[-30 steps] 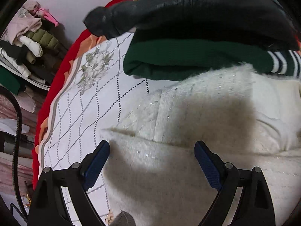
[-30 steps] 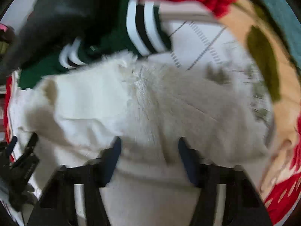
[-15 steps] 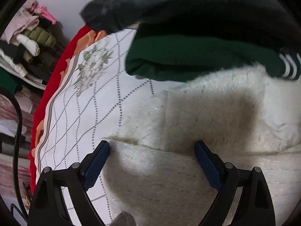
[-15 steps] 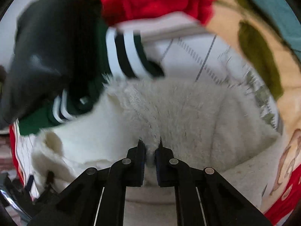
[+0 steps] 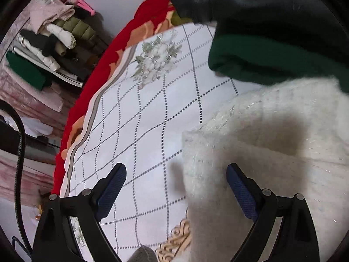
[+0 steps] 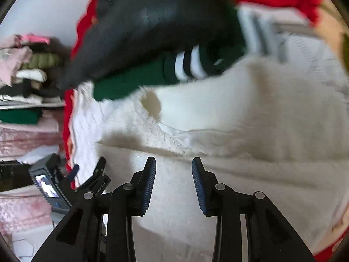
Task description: Fold large clothes
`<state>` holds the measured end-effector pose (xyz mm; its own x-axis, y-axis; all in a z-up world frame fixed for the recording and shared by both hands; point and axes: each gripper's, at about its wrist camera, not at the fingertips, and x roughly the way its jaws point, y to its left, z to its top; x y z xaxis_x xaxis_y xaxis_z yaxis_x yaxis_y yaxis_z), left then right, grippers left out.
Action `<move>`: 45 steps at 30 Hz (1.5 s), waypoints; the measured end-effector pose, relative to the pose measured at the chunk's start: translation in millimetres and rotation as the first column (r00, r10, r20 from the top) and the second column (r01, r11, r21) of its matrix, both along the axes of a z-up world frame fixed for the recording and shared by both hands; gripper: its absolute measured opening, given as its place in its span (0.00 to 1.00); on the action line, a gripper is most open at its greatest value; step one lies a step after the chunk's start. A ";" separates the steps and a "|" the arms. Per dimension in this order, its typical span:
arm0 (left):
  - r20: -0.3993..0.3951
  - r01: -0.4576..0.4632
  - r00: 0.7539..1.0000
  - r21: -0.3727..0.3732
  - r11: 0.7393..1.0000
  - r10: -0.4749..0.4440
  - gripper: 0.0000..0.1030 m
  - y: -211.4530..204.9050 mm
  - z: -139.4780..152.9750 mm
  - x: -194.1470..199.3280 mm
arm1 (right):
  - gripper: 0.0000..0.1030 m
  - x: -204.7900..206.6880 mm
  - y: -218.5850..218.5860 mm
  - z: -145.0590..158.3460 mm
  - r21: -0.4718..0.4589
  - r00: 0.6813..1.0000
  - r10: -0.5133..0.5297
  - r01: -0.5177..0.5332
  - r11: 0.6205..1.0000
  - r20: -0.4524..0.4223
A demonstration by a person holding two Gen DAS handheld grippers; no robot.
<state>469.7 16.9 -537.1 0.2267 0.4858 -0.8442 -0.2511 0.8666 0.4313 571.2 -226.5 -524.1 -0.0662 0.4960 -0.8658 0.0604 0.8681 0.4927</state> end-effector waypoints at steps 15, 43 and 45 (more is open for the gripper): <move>0.043 0.017 0.999 0.004 1.000 -0.017 0.91 9.2 14.7 2.3 | 0.06 0.4 97.5 -49.9 -0.334 0.952 0.307 -0.293 0.896 -0.011; -0.150 0.001 0.988 -0.156 0.988 -0.025 0.91 6.1 11.7 -167.1 | 0.59 -214.1 -163.4 69.3 -0.404 0.945 -0.289 0.327 0.854 0.154; -0.172 -0.003 0.985 -0.163 0.987 -0.025 0.91 -3.6 -2.2 -175.3 | 0.59 -267.5 -200.4 40.9 -0.465 0.925 -0.366 0.369 0.805 0.100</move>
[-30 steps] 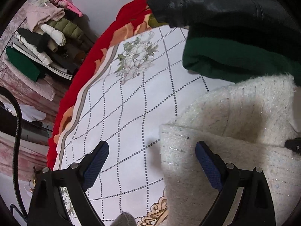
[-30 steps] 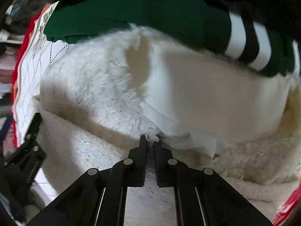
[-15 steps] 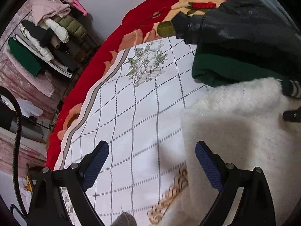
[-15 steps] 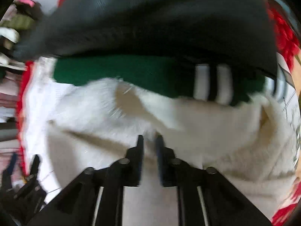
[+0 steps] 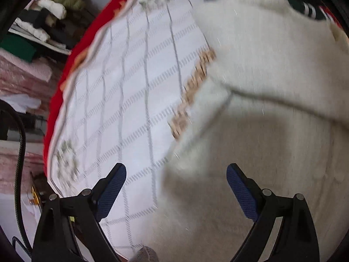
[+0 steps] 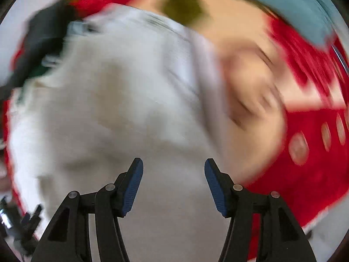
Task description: Fold large clothes
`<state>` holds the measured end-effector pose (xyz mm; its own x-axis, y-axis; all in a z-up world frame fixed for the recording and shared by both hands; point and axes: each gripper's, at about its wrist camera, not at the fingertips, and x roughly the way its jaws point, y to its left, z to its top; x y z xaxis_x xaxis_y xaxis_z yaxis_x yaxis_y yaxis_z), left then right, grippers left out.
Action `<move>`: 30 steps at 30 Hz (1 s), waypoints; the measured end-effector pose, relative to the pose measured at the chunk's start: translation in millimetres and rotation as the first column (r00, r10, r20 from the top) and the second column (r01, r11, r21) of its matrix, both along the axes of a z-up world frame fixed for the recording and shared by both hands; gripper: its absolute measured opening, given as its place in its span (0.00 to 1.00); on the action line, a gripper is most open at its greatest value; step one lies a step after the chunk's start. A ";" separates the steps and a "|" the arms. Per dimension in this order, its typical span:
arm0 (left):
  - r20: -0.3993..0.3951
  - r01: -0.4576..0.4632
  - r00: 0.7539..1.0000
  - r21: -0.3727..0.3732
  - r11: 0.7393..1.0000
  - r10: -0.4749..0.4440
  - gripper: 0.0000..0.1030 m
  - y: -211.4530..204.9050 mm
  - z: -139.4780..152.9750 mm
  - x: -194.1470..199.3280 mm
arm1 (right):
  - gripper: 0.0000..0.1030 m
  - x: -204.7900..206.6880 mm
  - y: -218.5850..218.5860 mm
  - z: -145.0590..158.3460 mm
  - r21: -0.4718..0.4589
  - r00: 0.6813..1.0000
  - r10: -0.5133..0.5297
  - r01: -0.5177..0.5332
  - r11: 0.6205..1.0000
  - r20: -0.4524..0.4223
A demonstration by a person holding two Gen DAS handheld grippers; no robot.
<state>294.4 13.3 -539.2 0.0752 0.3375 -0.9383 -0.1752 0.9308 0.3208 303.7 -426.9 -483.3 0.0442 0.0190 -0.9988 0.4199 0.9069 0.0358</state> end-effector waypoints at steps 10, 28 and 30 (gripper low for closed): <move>0.005 0.148 0.989 0.026 0.989 -0.148 0.91 -52.3 -9.1 -11.9 | 0.08 -77.9 -46.7 -62.6 0.054 0.968 -0.197 0.207 0.977 -0.155; 0.098 0.155 0.981 0.114 0.981 -0.166 0.91 -115.8 2.7 2.3 | 0.16 73.7 -53.2 -71.9 0.083 0.988 0.152 -0.153 0.985 0.014; 0.084 0.113 0.988 0.147 0.983 -0.127 0.91 -124.8 -1.2 -0.1 | 0.14 77.8 -69.2 -83.8 0.151 0.993 0.118 -0.117 0.982 -0.003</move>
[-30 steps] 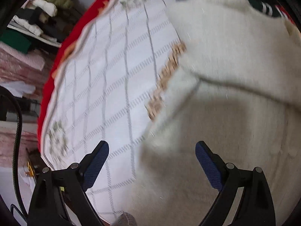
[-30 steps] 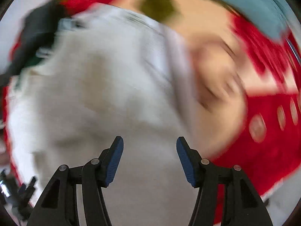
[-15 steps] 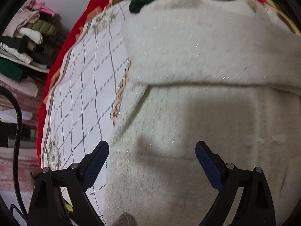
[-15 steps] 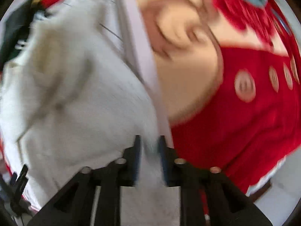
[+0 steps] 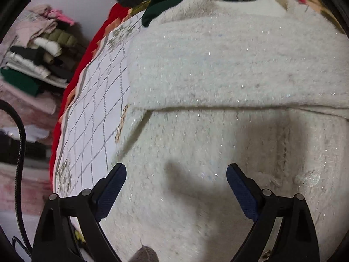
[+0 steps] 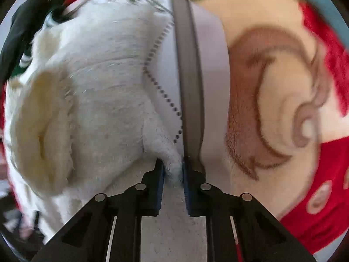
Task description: Fold large clothes
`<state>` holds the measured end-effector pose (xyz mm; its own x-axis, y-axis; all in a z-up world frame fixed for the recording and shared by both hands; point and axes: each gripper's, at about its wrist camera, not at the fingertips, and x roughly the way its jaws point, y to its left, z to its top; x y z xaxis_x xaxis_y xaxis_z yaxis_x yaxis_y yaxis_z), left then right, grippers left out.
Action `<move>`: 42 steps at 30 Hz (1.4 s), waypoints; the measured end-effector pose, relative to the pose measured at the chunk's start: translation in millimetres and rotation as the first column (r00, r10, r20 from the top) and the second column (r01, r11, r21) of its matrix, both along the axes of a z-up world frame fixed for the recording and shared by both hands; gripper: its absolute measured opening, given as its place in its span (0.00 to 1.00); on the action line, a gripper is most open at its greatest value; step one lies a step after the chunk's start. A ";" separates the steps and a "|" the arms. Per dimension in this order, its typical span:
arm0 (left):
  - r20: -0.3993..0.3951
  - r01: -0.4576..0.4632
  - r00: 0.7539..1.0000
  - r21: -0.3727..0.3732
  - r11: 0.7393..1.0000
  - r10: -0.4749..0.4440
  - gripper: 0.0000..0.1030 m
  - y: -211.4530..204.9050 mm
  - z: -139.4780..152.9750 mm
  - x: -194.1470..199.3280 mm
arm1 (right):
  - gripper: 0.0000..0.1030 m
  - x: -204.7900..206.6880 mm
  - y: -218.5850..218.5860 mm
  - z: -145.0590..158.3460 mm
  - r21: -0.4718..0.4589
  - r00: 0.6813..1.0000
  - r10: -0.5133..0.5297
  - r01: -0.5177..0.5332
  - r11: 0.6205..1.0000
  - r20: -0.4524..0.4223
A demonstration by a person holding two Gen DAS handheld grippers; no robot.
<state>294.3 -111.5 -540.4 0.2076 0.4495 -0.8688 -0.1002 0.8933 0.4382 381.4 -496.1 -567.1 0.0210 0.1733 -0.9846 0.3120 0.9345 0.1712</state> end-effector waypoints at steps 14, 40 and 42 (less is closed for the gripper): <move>0.002 0.066 0.998 0.107 0.992 -0.067 0.91 -206.3 63.3 -54.9 | 0.45 -107.6 -156.0 120.1 0.194 0.982 0.166 -0.181 0.964 0.091; 0.060 0.007 0.998 -0.129 0.992 0.001 0.14 -254.9 55.2 -69.4 | 0.53 -79.2 -132.2 46.6 0.392 0.967 0.252 -0.250 0.885 0.046; 0.085 -0.016 0.996 -0.140 0.990 0.028 0.13 -240.3 68.8 -69.0 | 0.60 -57.6 -106.9 43.5 0.450 0.963 0.256 -0.265 0.853 0.081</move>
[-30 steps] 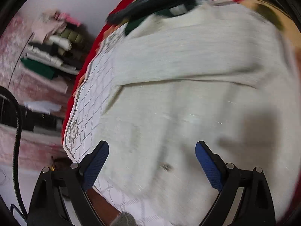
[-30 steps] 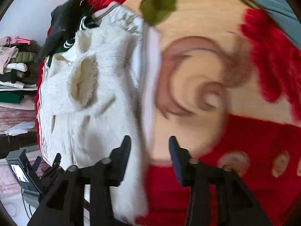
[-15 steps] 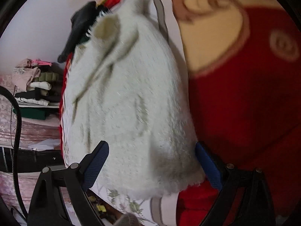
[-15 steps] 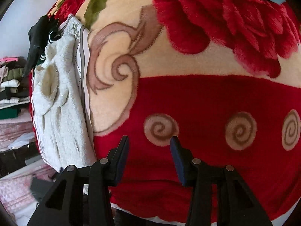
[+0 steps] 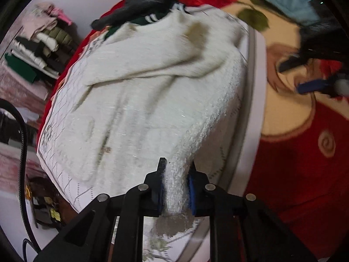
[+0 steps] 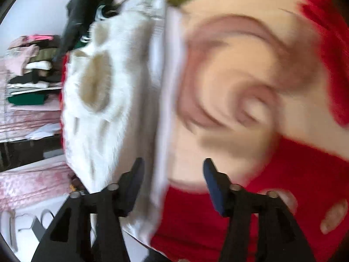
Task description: Fold large clothes
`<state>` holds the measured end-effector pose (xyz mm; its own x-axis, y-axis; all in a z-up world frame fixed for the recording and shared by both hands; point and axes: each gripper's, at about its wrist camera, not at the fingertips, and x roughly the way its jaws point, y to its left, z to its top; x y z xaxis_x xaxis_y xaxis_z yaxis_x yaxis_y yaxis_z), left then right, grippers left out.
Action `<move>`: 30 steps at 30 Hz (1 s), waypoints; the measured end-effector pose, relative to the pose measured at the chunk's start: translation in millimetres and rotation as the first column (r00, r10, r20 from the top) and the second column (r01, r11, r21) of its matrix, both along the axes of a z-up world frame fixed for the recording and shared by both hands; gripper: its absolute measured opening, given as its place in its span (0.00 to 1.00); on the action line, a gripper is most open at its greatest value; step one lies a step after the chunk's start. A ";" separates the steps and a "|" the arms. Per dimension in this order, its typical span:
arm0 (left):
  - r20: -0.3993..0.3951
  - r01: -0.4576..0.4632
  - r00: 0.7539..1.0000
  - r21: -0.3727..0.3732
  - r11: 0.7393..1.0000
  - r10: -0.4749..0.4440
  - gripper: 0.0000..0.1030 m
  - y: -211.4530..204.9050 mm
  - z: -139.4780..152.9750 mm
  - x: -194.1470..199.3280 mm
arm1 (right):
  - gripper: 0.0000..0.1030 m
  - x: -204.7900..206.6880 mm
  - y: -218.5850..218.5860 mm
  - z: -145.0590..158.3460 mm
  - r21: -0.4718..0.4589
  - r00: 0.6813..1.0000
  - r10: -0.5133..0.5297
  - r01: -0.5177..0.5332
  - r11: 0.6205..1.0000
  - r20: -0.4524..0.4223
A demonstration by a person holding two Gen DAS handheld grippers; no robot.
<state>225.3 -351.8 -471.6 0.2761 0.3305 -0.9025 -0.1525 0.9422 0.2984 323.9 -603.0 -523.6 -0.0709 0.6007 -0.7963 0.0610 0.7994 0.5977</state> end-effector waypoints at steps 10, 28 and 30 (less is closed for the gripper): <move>0.072 -0.030 0.997 -0.035 0.999 0.032 0.13 26.0 31.8 -7.5 | 0.88 87.6 97.3 -37.7 0.283 0.996 -0.085 0.091 0.955 -0.033; 0.130 -0.154 0.971 -0.291 0.944 0.198 0.14 231.9 60.7 -15.8 | 0.19 97.7 311.0 94.8 -0.165 0.987 0.006 0.021 0.986 0.162; 0.122 -0.204 0.960 -0.318 0.926 0.253 0.14 273.6 58.3 -13.0 | 0.19 105.4 360.2 102.8 -0.223 0.985 0.042 -0.004 0.975 0.167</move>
